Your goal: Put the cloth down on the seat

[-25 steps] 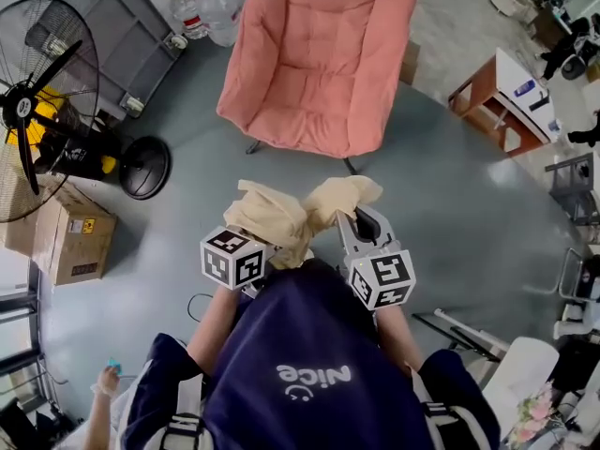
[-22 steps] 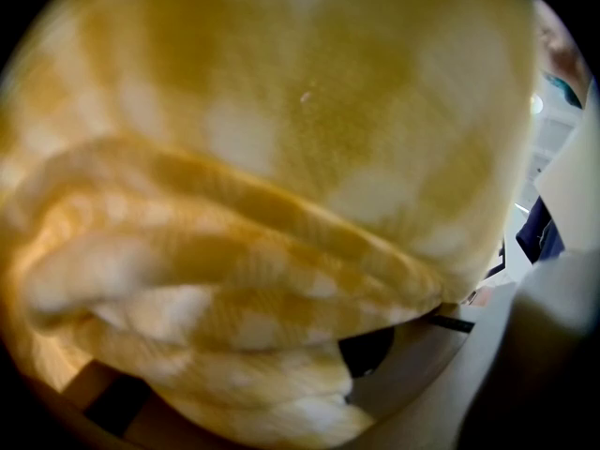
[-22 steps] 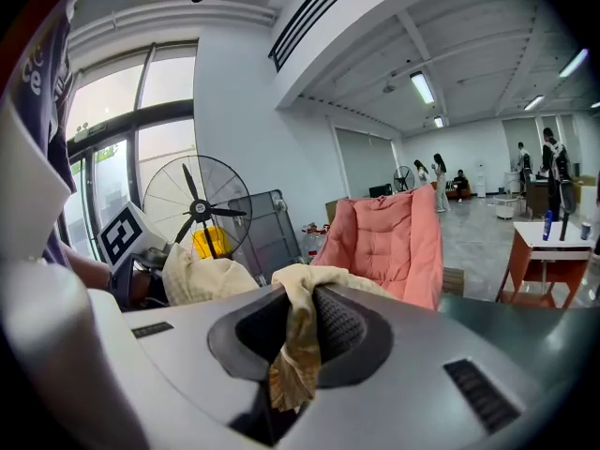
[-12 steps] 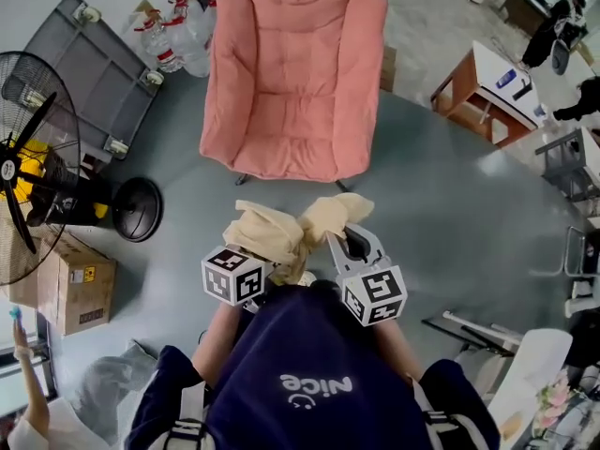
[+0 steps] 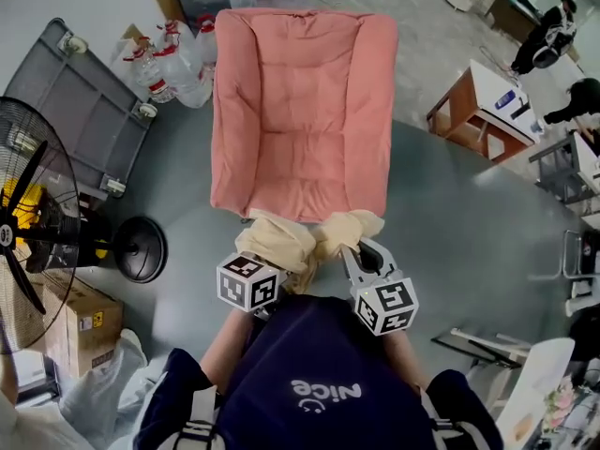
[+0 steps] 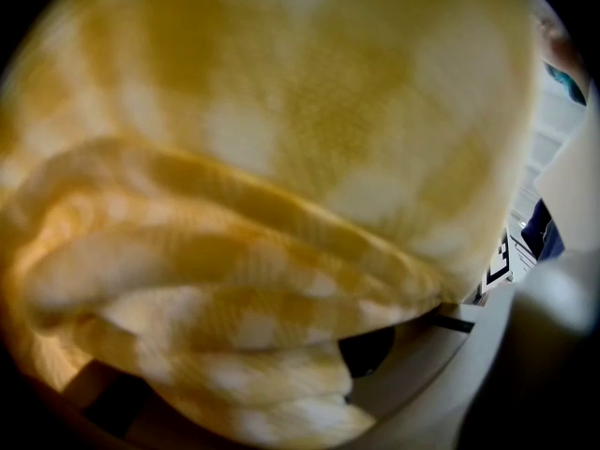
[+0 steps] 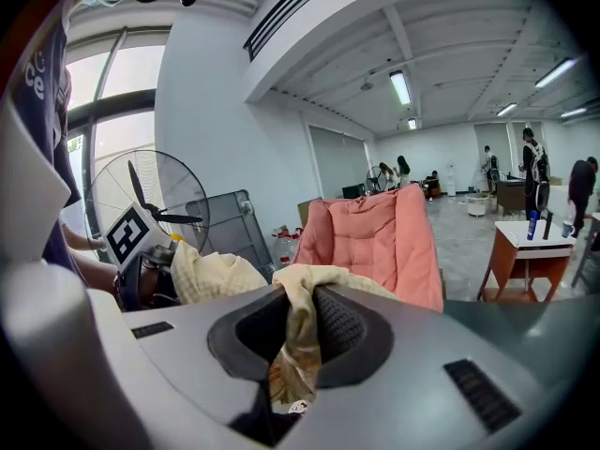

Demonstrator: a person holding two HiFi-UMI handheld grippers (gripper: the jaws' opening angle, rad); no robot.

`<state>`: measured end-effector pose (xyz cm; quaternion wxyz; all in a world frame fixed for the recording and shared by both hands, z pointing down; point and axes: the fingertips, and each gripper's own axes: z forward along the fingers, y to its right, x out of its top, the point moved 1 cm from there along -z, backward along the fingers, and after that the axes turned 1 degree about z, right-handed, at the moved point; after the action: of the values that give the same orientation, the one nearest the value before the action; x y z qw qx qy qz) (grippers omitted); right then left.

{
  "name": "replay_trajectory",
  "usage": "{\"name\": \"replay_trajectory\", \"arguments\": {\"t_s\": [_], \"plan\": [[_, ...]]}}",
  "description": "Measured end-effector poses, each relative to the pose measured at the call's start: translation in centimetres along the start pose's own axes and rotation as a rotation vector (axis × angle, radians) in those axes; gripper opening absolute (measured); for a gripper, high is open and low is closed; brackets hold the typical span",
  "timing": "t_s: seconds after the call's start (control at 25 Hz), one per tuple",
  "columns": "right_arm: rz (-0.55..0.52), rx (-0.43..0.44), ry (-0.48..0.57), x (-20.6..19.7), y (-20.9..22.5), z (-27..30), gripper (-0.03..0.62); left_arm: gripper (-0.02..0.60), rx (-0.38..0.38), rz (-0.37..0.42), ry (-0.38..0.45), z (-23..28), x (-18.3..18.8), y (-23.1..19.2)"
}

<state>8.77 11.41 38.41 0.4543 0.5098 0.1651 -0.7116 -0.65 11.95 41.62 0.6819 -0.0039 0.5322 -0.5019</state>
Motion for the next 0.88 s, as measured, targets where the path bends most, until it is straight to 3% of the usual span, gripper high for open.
{"name": "replay_trajectory", "arguments": {"t_s": [0.36, 0.68, 0.88], "plan": [[0.002, -0.053, 0.016, 4.8, -1.5, 10.3, 0.074, 0.028, -0.041, 0.042, -0.034, -0.5, 7.0, -9.7], [0.032, -0.063, 0.003, 5.5, -2.0, 14.8, 0.074, 0.028, -0.044, 0.04, -0.058, -0.4, 8.9, -14.3], [0.043, -0.062, 0.015, 5.9, -0.7, 16.1, 0.074, 0.028, -0.019, 0.029, -0.032, 0.6, 10.1, -16.1]]}}
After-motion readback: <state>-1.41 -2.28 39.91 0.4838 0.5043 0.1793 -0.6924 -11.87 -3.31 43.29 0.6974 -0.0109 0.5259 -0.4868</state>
